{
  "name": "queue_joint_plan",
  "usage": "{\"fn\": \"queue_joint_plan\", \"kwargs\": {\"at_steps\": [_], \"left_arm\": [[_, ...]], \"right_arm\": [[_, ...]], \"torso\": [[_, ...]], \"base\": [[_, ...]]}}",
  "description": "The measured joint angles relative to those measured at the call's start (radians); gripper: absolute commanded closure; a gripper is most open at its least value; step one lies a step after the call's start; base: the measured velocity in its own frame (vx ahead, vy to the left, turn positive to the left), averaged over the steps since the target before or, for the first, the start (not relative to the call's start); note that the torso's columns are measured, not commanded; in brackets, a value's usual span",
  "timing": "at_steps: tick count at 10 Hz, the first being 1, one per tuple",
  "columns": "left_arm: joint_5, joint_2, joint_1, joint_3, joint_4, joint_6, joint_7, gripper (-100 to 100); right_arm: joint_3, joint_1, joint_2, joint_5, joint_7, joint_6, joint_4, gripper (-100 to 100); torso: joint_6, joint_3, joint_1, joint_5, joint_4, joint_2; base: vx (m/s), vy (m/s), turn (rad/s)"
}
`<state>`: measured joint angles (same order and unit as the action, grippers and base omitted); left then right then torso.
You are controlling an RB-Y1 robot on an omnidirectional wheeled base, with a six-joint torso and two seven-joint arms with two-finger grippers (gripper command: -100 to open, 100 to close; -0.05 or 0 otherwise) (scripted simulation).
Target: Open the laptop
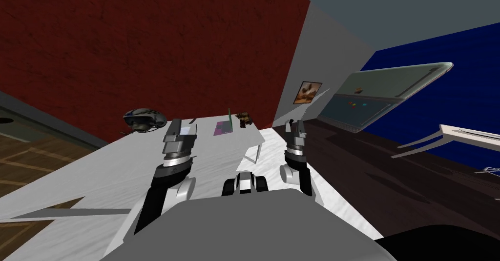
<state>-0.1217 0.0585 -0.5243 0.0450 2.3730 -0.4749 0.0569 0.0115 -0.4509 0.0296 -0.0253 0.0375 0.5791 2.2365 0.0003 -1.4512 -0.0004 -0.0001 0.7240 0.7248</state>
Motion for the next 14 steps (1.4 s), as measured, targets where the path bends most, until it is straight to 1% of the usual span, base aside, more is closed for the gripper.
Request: {"fn": "queue_joint_plan", "kwargs": {"at_steps": [1, 2, 3, 5, 7, 8, 9, 11, 12, 14], "left_arm": [[-0.001, 0.020, 0.010, 0.011, -0.006, 0.017, 0.000, -100], [-0.003, 0.042, 0.021, 0.031, -0.018, 0.040, 0.001, -100], [-0.006, 0.054, 0.035, 0.047, -0.037, 0.061, -0.001, -100], [-0.011, 0.069, 0.053, 0.078, -0.053, 0.108, -0.002, -100], [-0.022, 0.069, 0.072, 0.104, -0.088, 0.144, -0.010, -100], [-0.030, 0.063, 0.077, 0.112, -0.105, 0.159, -0.017, -100], [-0.034, 0.064, 0.094, 0.129, -0.131, 0.176, -0.022, -100], [-0.033, 0.076, 0.113, 0.157, -0.140, 0.217, -0.017, -100], [-0.038, 0.073, 0.117, 0.168, -0.144, 0.241, -0.019, -100], [-0.047, 0.072, 0.137, 0.195, -0.180, 0.276, -0.026, -100]], "right_arm": [[0.000, 0.000, 0.000, 0.000, 0.000, 0.000, 0.000, 0], [0.000, 0.000, 0.000, 0.000, 0.000, 0.000, 0.000, 0], [0.000, 0.000, 0.000, 0.000, 0.000, 0.000, 0.000, 0], [0.000, 0.000, 0.000, 0.000, 0.000, 0.000, 0.000, 0], [0.000, 0.000, 0.000, 0.000, 0.000, 0.000, 0.000, 0], [0.000, 0.000, 0.000, 0.000, 0.000, 0.000, 0.000, 0], [0.000, 0.000, 0.000, 0.000, 0.000, 0.000, 0.000, 0], [0.000, 0.000, 0.000, 0.000, 0.000, 0.000, 0.000, 0], [0.000, 0.000, 0.000, 0.000, 0.000, 0.000, 0.000, 0], [0.000, 0.000, 0.000, 0.000, 0.000, 0.000, 0.000, 0]], "torso": [[0.000, -0.020, 0.000, 0.000, 0.010, 0.009], [0.000, -0.024, -0.001, 0.000, 0.013, 0.012], [0.000, -0.025, 0.000, 0.000, 0.013, 0.012], [0.000, -0.025, 0.000, 0.000, 0.014, 0.013], [0.000, -0.025, 0.000, 0.000, 0.014, 0.013], [0.000, -0.025, 0.000, 0.000, 0.014, 0.013], [0.000, -0.025, 0.001, 0.000, 0.014, 0.013], [0.000, -0.025, 0.001, 0.000, 0.014, 0.014], [0.000, -0.025, 0.000, 0.000, 0.014, 0.013], [-0.001, -0.025, 0.000, 0.000, 0.014, 0.013]], "base": [[0.015, -0.034, -0.167], [0.023, -0.037, -0.128], [0.026, -0.038, -0.111], [0.020, -0.037, -0.154], [0.024, -0.041, -0.128], [0.027, -0.035, -0.140], [0.025, -0.024, -0.058], [0.023, -0.025, -0.110], [0.025, -0.031, -0.192], [0.027, -0.035, -0.121]]}}
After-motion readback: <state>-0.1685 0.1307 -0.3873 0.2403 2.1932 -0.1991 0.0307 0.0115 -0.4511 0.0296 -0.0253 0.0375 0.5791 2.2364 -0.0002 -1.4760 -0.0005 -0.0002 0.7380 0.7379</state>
